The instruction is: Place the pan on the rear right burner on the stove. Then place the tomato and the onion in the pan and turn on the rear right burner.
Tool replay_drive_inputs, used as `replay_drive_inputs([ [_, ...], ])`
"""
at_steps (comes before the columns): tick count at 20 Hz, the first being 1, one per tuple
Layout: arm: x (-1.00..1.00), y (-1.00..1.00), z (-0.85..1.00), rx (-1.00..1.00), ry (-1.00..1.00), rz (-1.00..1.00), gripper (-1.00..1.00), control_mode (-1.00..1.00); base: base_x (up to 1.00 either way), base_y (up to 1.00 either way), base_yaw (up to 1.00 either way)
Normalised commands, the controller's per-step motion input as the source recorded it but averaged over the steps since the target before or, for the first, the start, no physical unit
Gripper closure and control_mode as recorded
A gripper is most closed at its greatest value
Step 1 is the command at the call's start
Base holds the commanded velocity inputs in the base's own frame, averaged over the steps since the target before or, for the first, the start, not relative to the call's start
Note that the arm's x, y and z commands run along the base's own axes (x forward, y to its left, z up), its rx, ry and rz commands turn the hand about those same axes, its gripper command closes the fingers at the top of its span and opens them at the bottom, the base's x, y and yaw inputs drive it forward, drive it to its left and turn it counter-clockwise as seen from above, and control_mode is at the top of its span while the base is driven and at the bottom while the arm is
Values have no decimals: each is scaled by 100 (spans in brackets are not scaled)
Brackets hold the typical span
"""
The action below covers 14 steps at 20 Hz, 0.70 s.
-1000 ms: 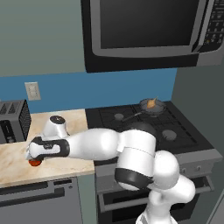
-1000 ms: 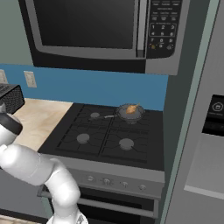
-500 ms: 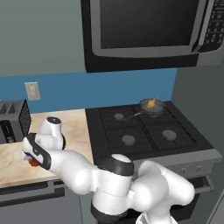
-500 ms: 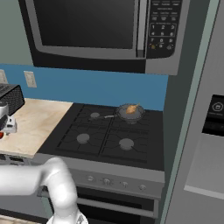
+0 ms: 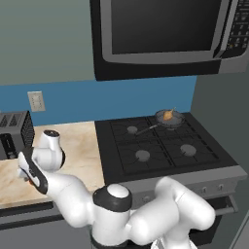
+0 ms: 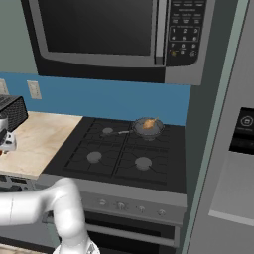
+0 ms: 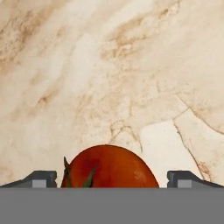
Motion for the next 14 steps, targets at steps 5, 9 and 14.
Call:
replay_drive_inputs([
  [5,3,33,-25,-3,9,0,100,-100,0,0,0],
  [9,-6,16,-12,-2,4,0,100,-100,0,0,0],
  [14,-39,3,-1,-3,0,0,100,-100,0,0,0],
])
